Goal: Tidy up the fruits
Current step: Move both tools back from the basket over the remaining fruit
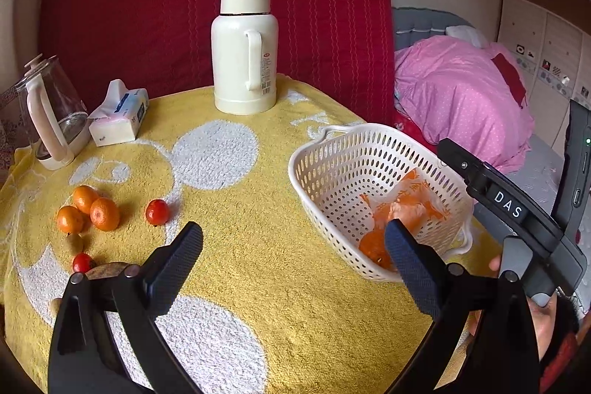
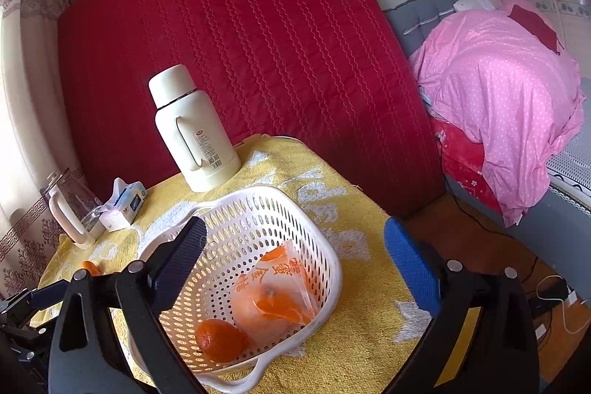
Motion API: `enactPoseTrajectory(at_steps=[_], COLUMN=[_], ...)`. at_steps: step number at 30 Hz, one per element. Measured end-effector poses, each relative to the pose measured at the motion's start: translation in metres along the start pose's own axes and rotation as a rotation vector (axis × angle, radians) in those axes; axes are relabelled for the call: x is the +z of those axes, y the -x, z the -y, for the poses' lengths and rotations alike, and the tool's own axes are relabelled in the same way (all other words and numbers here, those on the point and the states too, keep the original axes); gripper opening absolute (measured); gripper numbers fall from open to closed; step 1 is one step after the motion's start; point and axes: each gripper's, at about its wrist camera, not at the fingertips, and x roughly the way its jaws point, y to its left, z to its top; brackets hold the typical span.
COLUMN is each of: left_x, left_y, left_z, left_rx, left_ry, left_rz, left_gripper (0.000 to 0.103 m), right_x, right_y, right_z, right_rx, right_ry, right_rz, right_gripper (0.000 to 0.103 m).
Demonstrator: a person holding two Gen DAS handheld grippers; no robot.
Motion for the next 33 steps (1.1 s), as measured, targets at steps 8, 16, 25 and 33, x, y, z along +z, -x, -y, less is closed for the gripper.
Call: enactPoseTrajectory(at_steps=[8,16,25,33], left_x=[-0.008,-0.021,-0.044,-0.067], left_y=[0.019,0.040,0.057,0.071], left_z=[-0.030,-0.069,-0.127,-0.178], left_rx=[0.052,0.119,0.213,0.293], left_ry=[0.049,0.107,0.223,0.303], left_rz=[0.022,0.038,0.031,0.031], left_gripper=[0.098,0.098,0.098,0.098], right_x=[-0.004,-0.009,-0.013,-0.010], right_y=[0.003,0.004,0.008,0.023], right_z=[-0.010,-0.022,-0.034,-0.063], right_rx=[0.016,0.034,0.021,0.069], right_ry=[0.047,0.103,0.157,0.213], right_rz=[0.009,0.011,0.022,0.030], right_gripper=[0.098,0.098,0.098,0.100])
